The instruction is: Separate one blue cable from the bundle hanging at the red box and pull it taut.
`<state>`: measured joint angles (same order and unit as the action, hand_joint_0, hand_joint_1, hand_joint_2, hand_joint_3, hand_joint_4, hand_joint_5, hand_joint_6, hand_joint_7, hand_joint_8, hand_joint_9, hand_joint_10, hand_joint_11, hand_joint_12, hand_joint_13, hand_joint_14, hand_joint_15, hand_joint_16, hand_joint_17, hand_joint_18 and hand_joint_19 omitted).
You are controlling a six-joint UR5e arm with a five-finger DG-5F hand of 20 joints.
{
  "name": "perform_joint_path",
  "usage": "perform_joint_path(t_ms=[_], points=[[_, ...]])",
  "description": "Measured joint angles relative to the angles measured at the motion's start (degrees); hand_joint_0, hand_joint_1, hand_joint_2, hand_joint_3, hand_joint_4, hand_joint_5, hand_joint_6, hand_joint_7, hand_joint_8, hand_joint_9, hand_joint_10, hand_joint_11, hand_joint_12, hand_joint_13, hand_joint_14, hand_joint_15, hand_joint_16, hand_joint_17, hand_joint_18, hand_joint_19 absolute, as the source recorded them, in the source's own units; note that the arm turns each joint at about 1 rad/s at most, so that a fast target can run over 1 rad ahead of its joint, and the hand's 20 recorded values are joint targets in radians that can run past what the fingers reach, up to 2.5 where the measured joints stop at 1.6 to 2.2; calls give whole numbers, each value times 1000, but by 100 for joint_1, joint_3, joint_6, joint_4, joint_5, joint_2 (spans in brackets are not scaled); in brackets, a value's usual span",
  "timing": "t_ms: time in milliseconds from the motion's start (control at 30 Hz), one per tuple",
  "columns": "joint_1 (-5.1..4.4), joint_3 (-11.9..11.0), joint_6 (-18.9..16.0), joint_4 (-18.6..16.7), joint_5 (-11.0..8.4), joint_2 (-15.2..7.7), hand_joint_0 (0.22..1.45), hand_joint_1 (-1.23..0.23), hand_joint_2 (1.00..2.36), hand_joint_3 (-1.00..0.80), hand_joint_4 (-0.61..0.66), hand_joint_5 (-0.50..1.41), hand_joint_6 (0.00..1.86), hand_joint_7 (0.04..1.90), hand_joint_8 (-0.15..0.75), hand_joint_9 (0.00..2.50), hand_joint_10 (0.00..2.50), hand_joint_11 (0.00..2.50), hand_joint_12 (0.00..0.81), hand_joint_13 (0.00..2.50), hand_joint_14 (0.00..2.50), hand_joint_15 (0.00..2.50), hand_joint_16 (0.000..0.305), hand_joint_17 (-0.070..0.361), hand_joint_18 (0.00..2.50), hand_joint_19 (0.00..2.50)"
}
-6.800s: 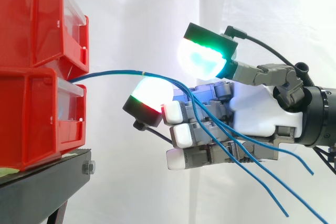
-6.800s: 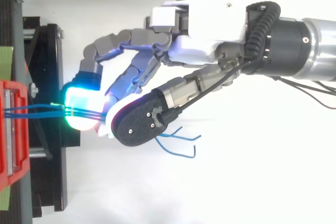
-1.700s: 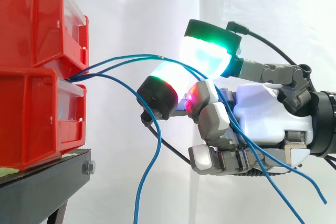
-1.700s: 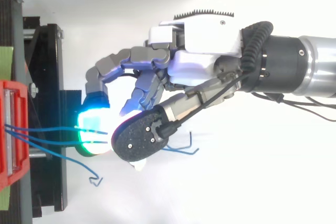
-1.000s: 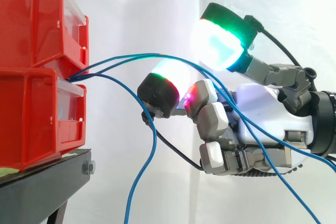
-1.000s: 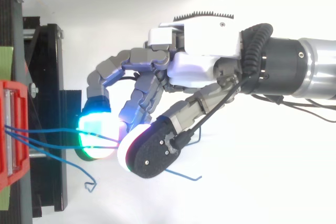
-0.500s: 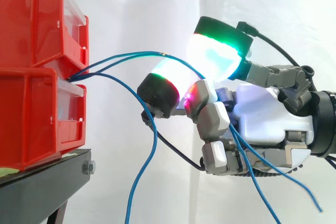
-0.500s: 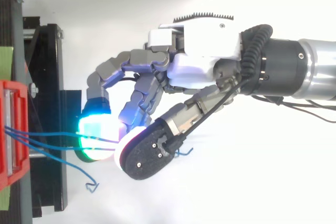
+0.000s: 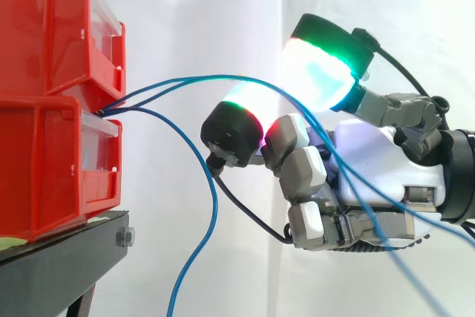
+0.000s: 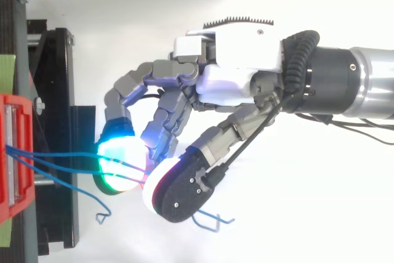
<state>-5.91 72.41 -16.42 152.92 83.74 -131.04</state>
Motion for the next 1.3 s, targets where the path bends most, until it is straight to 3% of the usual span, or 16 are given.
perform_joint_path(t_ms=[167, 267, 433, 500, 533, 667, 867, 1033, 1133, 1233, 1300], points=[[-3, 0, -1, 1, 1, 0, 629, -912, 1000, -500, 198, -162, 830, 1078, 359, 1135, 20, 779, 396, 1185, 20, 536, 42, 94, 1110, 495], [-2, 0, -1, 1, 1, 0, 735, -954, 1000, -491, 85, -167, 831, 1228, 359, 1126, 20, 787, 393, 1176, 18, 532, 42, 95, 1112, 489], [-6, 0, 5, 1, 2, 0, 793, -971, 1022, -256, 88, -189, 867, 1270, 348, 1103, 18, 783, 393, 1157, 19, 530, 42, 94, 1077, 521], [-8, 0, 6, 1, 1, 0, 814, -959, 1018, -301, 108, -190, 873, 1193, 349, 1104, 20, 781, 387, 1153, 19, 540, 42, 94, 1066, 534], [-11, 0, 7, 1, 2, 0, 820, -979, 1003, -463, 135, -187, 870, 1154, 348, 1103, 21, 787, 390, 1156, 18, 527, 42, 94, 1083, 513], [-14, 0, 6, 21, 0, 0, 795, -978, 1000, -500, 137, -178, 866, 1190, 351, 1114, 20, 790, 390, 1166, 18, 528, 42, 94, 1112, 486], [-15, 1, 0, 71, 1, 1, 610, -912, 1000, -500, 155, -160, 854, 1201, 361, 1161, 21, 781, 394, 1196, 20, 543, 43, 96, 1136, 515], [-15, 1, 3, 79, 2, 2, 678, -881, 1001, -500, 92, -146, 836, 1303, 364, 1178, 22, 792, 392, 1209, 19, 547, 43, 96, 1146, 518], [-15, 1, 1, 80, 2, 1, 681, -910, 1013, -353, 48, -151, 846, 1349, 363, 1153, 21, 785, 400, 1204, 18, 547, 43, 98, 1145, 519], [-15, 1, 0, 80, 2, 2, 670, -904, 1016, -310, 62, -162, 853, 1299, 358, 1140, 22, 776, 400, 1193, 20, 543, 44, 100, 1135, 529], [-15, 0, -1, 80, 1, 1, 648, -858, 1012, -376, 126, -163, 834, 1227, 355, 1132, 19, 760, 400, 1189, 19, 543, 45, 101, 1132, 530]])
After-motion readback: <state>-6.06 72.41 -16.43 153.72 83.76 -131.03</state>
